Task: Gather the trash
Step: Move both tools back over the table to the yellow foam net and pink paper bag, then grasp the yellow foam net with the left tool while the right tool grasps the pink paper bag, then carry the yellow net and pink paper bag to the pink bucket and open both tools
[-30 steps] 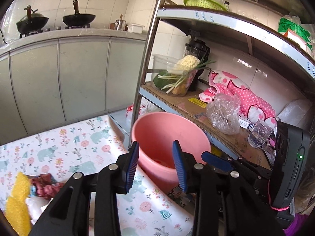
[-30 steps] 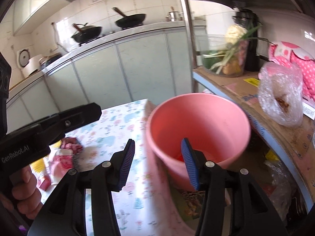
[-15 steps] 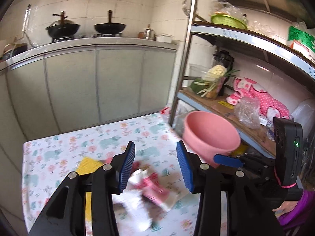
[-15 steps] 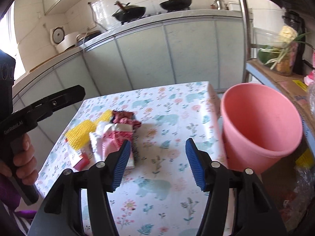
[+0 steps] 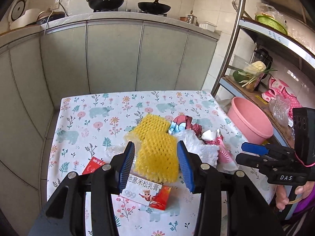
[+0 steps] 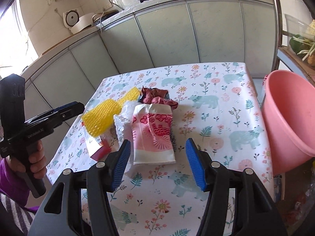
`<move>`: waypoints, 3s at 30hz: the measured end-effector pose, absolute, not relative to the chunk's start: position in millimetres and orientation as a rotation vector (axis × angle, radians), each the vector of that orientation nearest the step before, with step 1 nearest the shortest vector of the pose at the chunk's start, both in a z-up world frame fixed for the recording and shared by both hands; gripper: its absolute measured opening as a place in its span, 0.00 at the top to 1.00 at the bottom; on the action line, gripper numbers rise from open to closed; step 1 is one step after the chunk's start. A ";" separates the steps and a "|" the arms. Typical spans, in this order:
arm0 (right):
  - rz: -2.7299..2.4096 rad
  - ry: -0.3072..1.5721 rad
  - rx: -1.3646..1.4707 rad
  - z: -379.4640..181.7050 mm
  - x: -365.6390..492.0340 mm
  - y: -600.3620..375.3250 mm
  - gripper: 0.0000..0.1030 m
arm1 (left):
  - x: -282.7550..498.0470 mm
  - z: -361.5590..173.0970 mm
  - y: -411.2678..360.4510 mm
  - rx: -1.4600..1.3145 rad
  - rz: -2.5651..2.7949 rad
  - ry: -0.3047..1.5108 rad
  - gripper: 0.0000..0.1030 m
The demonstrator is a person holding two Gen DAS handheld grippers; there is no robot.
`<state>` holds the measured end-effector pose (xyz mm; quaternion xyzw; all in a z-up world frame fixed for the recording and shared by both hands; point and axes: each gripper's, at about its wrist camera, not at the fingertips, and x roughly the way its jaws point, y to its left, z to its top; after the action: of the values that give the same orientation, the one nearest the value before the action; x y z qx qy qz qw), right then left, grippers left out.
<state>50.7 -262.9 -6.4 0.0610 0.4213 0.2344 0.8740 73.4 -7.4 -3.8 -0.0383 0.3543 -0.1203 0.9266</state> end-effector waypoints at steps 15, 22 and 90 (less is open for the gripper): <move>0.481 0.914 0.113 -20.6 58.3 -255.3 0.43 | 76.3 -27.9 -12.2 -0.062 -0.254 0.773 0.66; 0.478 0.903 0.085 -23.4 55.9 -254.4 0.46 | 69.7 -24.4 -15.3 -0.060 -0.274 0.755 0.92; -0.031 0.604 0.202 0.0 55.5 -471.9 0.88 | 149.9 1.8 -319.3 -0.013 -0.717 0.630 0.93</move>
<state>55.5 -471.9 0.0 0.0991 0.2970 -0.0152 0.9496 149.9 -319.3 1.8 -0.0063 0.3030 -0.3450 0.8883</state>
